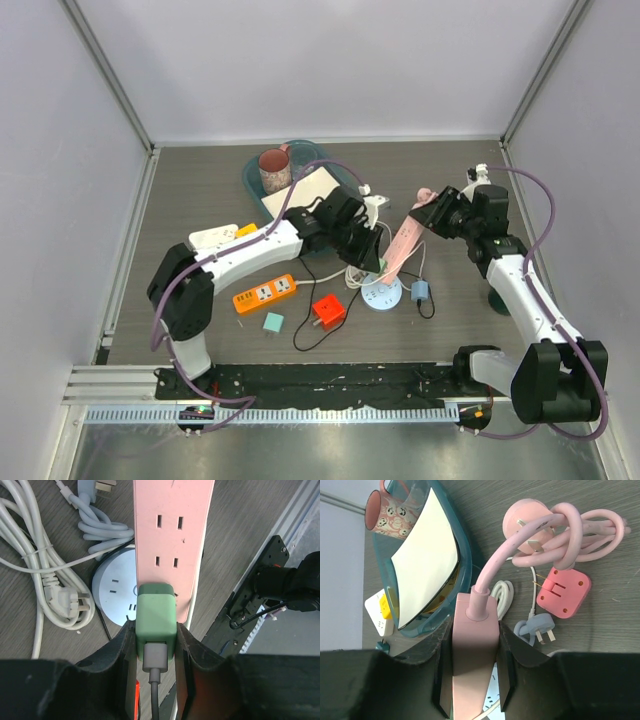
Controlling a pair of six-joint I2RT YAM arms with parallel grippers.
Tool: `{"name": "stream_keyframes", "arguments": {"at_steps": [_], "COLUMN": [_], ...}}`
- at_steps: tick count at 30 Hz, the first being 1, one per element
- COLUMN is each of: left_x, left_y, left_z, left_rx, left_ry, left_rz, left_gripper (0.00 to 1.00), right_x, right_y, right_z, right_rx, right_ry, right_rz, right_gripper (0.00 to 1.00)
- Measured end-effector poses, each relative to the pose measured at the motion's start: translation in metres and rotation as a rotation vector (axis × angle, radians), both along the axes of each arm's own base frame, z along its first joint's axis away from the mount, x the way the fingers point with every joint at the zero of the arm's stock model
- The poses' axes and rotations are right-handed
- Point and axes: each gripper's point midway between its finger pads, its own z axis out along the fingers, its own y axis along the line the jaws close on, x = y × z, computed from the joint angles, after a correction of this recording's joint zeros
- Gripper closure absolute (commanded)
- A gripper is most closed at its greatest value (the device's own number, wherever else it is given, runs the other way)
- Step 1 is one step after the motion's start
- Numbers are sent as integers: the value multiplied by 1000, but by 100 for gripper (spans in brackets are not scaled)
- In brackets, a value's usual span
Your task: Pull the plug off the socket
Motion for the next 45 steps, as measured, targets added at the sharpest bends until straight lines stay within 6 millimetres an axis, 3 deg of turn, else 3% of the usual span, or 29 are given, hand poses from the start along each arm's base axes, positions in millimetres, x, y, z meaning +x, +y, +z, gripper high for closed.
{"name": "stream_keyframes", "arguments": {"at_steps": [15, 27, 36, 40, 45], "left_x": [4, 11, 9, 9, 29], "left_y": [8, 27, 28, 31, 34], "left_z": [7, 31, 34, 32, 61], "left_rx": [-18, -46, -62, -55, -84], "left_ry": [2, -22, 1, 38, -13], "left_rz": [-2, 6, 0, 17, 55], "left_gripper": [100, 100, 100, 100, 100], "right_x": [0, 0, 1, 5, 10], "right_y": [2, 6, 13, 16, 0], "right_z": [5, 13, 19, 21, 1], "right_rx": [4, 6, 8, -99, -262], "right_ry": [-35, -56, -81, -123, -101], "right_rz": [15, 25, 54, 88, 84], "right_gripper": [99, 99, 99, 99, 99]}}
